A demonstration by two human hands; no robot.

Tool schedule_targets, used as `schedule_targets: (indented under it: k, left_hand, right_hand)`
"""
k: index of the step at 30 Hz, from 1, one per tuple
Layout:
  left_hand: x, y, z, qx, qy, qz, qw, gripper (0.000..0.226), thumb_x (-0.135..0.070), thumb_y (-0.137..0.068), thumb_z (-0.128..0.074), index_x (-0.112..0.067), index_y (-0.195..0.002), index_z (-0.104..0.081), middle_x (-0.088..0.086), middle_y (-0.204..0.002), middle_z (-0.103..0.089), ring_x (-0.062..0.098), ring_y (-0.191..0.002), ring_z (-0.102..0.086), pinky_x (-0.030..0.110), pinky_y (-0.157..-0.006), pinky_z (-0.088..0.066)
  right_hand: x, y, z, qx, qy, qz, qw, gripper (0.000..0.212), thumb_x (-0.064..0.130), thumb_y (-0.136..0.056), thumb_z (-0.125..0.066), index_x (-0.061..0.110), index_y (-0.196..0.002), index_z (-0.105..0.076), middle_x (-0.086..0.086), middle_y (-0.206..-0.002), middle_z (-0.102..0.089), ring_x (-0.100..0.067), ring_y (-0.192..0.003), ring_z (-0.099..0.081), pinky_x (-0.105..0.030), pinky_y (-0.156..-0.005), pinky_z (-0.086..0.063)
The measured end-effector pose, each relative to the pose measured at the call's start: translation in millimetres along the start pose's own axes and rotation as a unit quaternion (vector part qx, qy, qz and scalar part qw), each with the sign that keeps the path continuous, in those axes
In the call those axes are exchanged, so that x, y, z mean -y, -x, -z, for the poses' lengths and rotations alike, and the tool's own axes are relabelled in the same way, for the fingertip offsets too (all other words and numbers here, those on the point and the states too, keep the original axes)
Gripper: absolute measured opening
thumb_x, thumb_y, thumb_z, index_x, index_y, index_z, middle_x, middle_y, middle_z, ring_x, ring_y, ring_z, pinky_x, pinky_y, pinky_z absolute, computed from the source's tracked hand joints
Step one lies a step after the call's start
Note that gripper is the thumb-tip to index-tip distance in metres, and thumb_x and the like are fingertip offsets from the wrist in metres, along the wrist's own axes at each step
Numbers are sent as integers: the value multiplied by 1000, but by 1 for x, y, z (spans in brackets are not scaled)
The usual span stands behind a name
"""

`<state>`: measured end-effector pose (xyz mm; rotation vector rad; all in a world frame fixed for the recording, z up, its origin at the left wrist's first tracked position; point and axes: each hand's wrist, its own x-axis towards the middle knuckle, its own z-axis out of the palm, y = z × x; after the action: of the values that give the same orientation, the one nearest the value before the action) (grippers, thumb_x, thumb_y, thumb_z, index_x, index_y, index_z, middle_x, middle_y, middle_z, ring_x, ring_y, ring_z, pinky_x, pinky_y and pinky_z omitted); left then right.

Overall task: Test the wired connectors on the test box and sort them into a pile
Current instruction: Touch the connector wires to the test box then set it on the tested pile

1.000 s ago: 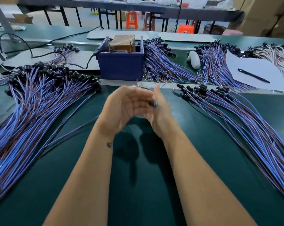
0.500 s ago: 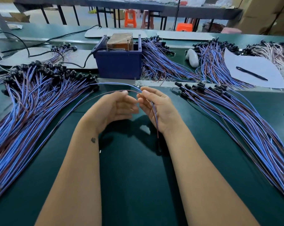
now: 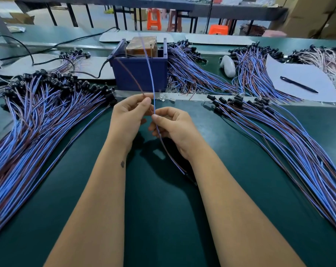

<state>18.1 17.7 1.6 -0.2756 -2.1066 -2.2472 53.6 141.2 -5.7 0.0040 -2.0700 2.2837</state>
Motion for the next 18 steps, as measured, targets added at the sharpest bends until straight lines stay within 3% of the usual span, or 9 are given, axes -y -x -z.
schedule_targets:
  k: [2,5,10,12,15,18]
  left_hand:
    - [4,-1,-2,16,-20,9,1000,16,-16,-98,-58,-20,-99,-74,-1,-74,-65,16,-65,-56,43,-74,-51]
    - [9,-2,-4,55,-50,28,997,20,-18,-101,-54,-15,-100,-74,2,-62,-58,14,-50,-47,29,-57,-48]
    - [11,-4,0,25,-56,47,997,26,-15,-102,-50,-17,-86,-70,-4,-69,-70,12,-60,-66,28,-63,-56]
    - [11,-4,3,2,-62,59,996,25,-18,-102,-48,-18,-88,-67,-3,-69,-73,12,-63,-70,21,-60,-56]
    - [12,-5,7,-34,-88,66,993,23,-23,-103,-44,-22,-92,-64,-4,-70,-75,10,-56,-69,17,-52,-48]
    - [13,-6,10,-71,-102,64,990,23,-25,-102,-45,-25,-92,-65,-6,-66,-73,7,-50,-64,26,-60,-45]
  right_hand:
    - [0,0,-1,-5,8,-1,1000,9,5,-95,-58,10,-88,-62,-8,-69,-66,-11,-55,-61,-23,-60,-50]
    - [-1,-1,-3,-14,13,-4,1000,11,5,-96,-56,8,-87,-62,-6,-67,-66,-11,-54,-61,-21,-58,-52]
    - [-3,-3,-4,-63,29,12,998,13,7,-96,-58,10,-84,-63,-4,-71,-67,-14,-64,-63,-24,-63,-54]
    - [-3,-3,-2,-94,42,25,994,14,10,-95,-59,13,-82,-63,0,-66,-67,-10,-60,-61,-22,-60,-52]
    - [-2,-3,3,-138,50,36,989,15,13,-96,-58,16,-82,-61,4,-60,-66,-11,-57,-59,-19,-56,-49]
    - [-1,-3,6,-158,44,32,986,14,14,-96,-57,17,-83,-61,4,-59,-65,-8,-54,-58,-17,-54,-47]
